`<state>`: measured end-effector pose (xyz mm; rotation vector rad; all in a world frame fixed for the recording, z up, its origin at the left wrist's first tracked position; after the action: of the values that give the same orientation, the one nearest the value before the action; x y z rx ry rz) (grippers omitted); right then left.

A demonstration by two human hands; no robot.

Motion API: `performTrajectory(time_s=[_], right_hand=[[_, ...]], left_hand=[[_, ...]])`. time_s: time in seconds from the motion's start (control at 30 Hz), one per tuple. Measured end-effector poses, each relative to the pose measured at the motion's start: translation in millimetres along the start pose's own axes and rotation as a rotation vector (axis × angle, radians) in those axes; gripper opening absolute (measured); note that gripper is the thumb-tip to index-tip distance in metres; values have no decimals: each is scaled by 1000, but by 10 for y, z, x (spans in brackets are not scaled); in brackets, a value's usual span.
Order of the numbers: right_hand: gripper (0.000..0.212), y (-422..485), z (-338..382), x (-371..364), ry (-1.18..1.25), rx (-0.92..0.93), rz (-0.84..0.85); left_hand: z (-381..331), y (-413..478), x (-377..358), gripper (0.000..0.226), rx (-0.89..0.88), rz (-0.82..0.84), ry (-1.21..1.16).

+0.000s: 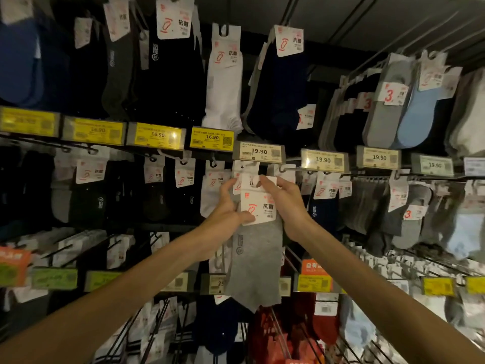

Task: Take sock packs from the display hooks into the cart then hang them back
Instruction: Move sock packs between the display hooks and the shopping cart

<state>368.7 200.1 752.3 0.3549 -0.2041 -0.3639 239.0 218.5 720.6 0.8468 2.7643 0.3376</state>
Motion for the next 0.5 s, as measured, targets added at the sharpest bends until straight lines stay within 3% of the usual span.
performTrajectory(time_s=[0.23,0.5], right_hand=[[8,44,291,78,42,110,-44],[21,178,382,-14,4,139,-71]], left_hand=[[-95,8,35,81,55,-63,-232],[-235,11,102,61,70,-155,-251]])
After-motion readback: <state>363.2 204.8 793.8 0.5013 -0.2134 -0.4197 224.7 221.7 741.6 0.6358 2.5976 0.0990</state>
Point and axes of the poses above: each hand's wrist, its own y-axis towards the middle knuckle, its own x-axis out of the back of the hand, z = x × y, the point moved 7 cm from there along y, towards the middle knuckle, and after that the axes turned 12 degrees about -y, right-handed, at the moved point
